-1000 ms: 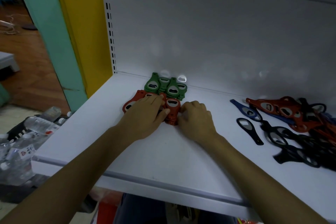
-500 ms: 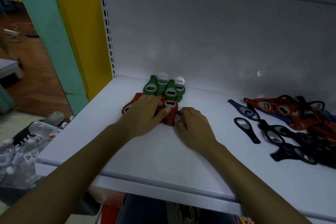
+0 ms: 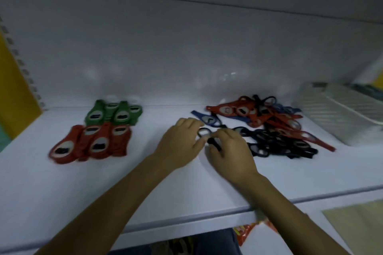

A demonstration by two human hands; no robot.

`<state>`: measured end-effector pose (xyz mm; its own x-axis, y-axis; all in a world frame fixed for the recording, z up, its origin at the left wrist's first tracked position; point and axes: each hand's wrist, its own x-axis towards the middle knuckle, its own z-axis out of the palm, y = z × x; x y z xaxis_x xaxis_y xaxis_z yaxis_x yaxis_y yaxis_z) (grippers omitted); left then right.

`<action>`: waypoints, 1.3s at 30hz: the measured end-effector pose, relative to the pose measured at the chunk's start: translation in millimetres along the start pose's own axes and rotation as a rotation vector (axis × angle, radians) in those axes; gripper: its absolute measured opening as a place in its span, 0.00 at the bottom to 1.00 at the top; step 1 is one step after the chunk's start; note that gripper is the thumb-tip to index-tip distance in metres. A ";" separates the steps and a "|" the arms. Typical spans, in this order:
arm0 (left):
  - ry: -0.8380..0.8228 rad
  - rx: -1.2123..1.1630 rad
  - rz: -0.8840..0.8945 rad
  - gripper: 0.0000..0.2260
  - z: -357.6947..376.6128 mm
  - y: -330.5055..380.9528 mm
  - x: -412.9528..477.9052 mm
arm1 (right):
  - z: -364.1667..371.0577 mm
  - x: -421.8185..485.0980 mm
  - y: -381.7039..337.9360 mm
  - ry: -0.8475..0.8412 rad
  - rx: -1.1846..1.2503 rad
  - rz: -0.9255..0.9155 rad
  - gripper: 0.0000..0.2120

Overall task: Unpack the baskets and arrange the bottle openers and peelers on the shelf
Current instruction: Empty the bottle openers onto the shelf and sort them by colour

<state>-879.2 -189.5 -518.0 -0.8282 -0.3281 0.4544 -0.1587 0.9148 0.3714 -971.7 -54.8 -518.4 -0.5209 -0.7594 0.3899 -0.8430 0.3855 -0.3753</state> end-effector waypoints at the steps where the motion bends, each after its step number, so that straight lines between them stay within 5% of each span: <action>1: -0.005 -0.040 0.030 0.17 13.4 14.1 11.0 | -9.5 -5.9 13.7 0.044 -0.021 0.032 0.11; 8: -0.060 -0.212 0.163 0.17 80.8 78.9 63.4 | -50.0 -29.4 88.4 0.280 -0.185 0.296 0.20; 11: -0.118 -0.209 0.178 0.15 98.8 78.6 71.3 | -57.8 -15.7 112.2 0.257 -0.201 0.432 0.25; 15: -0.106 -0.198 0.187 0.12 107.7 70.0 77.0 | -48.2 2.9 121.4 0.197 -0.248 0.533 0.18; 23: 0.000 -0.395 0.120 0.09 109.1 68.6 80.0 | -35.9 0.1 108.5 0.573 -0.162 0.267 0.11; 30: 0.108 -0.721 -0.068 0.20 97.9 70.8 77.7 | -31.3 -2.6 98.2 0.516 -0.105 0.078 0.10; 34: 0.249 -0.734 -0.120 0.11 95.8 65.1 80.1 | -31.9 -3.0 99.5 0.563 -0.075 0.115 0.11; 39: 0.336 -0.653 0.012 0.03 85.2 66.3 86.8 | -32.5 -5.6 97.9 0.398 -0.076 0.115 0.12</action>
<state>-1007.4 -137.2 -523.0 -0.6017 -0.4691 0.6464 0.2893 0.6263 0.7239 -1055.7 4.2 -530.0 -0.6110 -0.4533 0.6490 -0.7761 0.5045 -0.3783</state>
